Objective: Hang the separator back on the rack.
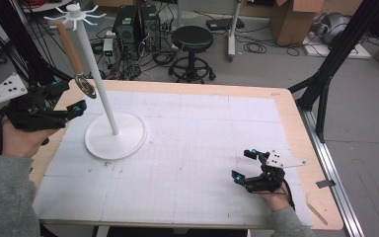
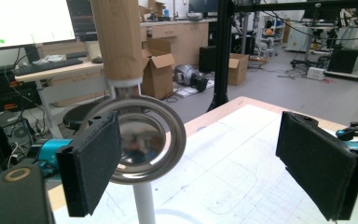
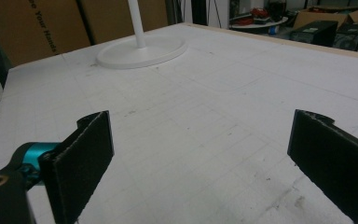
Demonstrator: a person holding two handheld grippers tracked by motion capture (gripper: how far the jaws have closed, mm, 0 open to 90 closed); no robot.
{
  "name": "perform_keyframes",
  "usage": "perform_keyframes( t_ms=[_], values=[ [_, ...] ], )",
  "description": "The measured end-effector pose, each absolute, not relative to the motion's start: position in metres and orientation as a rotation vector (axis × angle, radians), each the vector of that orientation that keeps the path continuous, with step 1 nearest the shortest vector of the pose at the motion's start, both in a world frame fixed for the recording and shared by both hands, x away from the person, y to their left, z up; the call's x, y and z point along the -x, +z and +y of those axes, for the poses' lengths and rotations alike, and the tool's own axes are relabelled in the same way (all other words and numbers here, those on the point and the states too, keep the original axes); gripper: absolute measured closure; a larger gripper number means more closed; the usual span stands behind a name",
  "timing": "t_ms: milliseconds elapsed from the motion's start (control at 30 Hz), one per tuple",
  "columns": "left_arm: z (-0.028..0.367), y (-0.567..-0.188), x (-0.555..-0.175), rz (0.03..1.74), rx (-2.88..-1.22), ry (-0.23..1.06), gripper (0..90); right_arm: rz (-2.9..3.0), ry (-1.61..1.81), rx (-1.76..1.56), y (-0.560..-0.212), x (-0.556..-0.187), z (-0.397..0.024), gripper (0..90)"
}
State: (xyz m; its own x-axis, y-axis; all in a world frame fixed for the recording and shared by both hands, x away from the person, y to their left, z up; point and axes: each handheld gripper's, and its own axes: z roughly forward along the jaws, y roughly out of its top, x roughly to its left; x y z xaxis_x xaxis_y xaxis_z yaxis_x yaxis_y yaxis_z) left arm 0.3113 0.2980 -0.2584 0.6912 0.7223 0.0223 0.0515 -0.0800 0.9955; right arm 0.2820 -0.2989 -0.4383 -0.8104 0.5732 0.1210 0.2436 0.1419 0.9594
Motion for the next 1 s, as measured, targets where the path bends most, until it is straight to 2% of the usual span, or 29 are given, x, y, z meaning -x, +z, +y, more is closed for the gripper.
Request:
perform_keyframes(
  t_ms=[233,567,767,1000],
  values=[
    [0.293,-0.273,-0.309,0.64,-1.554,0.628,6.5,2.15,1.717,-0.792,-0.438,-0.282,-0.299,6.1],
    [0.286,-0.303,-0.304,0.613,-1.514,0.585,6.5,2.147,1.705,-0.79,-0.438,-0.282,-0.298,6.1],
    [0.278,-0.329,-0.306,0.649,-1.538,0.559,6.5,2.149,1.706,-0.784,-0.438,-0.283,-0.297,6.1],
    [0.275,-0.342,-0.304,0.675,-1.581,0.551,6.5,2.142,1.71,-0.792,-0.438,-0.283,-0.298,6.1]
  ],
)
